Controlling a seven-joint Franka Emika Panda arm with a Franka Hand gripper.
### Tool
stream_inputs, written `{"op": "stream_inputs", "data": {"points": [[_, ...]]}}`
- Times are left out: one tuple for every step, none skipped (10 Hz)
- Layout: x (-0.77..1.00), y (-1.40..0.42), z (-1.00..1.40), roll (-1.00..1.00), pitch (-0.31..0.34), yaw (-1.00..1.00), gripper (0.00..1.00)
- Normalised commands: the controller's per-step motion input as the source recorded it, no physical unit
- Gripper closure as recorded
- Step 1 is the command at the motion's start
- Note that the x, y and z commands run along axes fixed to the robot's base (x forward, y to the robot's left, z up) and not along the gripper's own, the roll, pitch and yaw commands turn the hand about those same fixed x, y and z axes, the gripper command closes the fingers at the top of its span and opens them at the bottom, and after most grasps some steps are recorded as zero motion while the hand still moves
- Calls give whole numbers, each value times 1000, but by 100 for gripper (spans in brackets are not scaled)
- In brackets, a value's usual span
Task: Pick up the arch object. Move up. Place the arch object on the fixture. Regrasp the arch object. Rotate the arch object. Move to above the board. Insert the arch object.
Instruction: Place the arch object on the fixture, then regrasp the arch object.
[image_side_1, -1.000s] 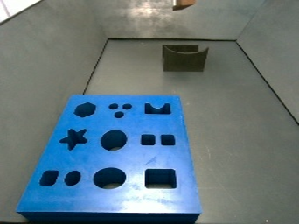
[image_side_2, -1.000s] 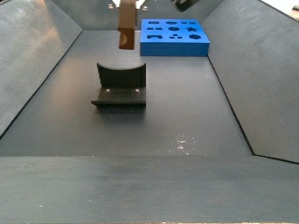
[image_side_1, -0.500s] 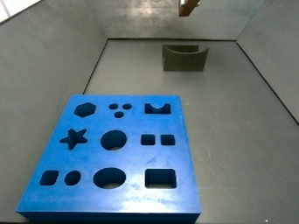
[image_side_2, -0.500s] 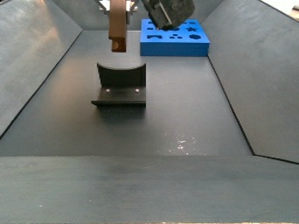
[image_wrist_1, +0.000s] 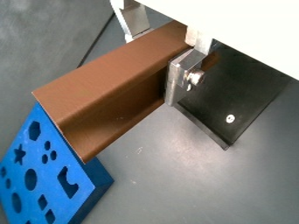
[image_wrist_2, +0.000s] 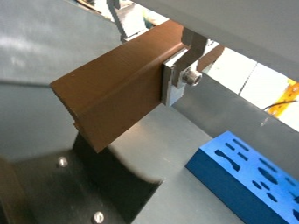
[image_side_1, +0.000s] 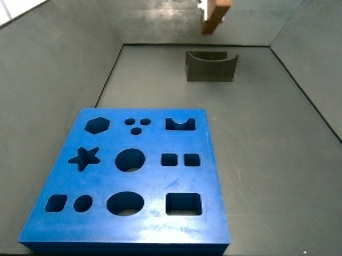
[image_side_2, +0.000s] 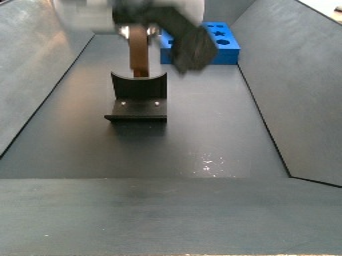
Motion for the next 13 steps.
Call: {"op": "stream_inputs", "data": {"points": [[174,139,-1000,-596,186,-238,100],[175,142,-1000,-483,151,-252,100],[186,140,-1000,-280,81,-249,100],[197,133,-1000,-203,32,-235,100],[165,116,-809,-182,-5,-211,100],[135,95,-603,-177,-34,-180,100],[107,72,-357,-157,-63,-137,100],[74,63,-360,-120,-74,-108,100],[72,55,-359,-118,-74,-75,100],[71,50,-359,-118,-72,-45,100],[71,44,-359,-118,-70,-28,100],[0,0,0,0,0,0,0],[0,0,1000,-67,-2,-68,0]]}}
